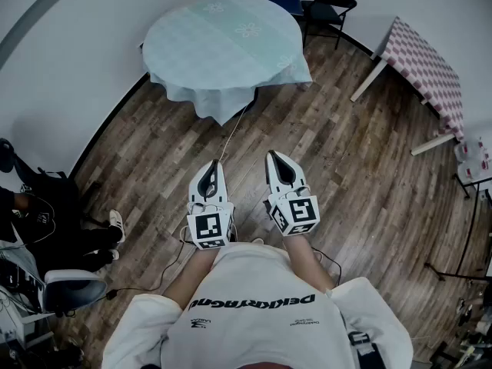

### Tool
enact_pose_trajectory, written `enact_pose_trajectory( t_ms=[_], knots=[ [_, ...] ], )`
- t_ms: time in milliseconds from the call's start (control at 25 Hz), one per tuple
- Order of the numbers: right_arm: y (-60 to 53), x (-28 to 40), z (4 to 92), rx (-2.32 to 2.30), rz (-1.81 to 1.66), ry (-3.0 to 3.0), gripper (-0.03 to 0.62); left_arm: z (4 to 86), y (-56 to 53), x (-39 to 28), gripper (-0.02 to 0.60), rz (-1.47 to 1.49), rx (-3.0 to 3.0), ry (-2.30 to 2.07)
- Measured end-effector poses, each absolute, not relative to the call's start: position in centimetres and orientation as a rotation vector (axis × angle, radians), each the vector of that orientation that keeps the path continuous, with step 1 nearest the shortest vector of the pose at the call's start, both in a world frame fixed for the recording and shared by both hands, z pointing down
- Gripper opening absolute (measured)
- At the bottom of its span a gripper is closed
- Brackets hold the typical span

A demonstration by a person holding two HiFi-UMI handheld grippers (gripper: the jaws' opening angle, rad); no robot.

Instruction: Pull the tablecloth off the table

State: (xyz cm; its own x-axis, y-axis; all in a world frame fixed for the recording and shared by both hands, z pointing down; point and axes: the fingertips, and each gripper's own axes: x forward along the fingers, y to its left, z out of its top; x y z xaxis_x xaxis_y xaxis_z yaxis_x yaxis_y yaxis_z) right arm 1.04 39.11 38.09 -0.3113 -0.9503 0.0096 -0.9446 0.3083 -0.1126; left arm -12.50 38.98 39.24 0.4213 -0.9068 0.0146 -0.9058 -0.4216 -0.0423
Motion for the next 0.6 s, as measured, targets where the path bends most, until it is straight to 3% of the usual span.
enact_pose_trajectory(
  t_ms=[600],
  knots=[
    [33.8, -1.5, 39.0, -1.885, -0.181, 2.469, 0.034, 39.8, 33.0, -14.7, 0.015, -0.058, -2.681, 1.613]
  ],
)
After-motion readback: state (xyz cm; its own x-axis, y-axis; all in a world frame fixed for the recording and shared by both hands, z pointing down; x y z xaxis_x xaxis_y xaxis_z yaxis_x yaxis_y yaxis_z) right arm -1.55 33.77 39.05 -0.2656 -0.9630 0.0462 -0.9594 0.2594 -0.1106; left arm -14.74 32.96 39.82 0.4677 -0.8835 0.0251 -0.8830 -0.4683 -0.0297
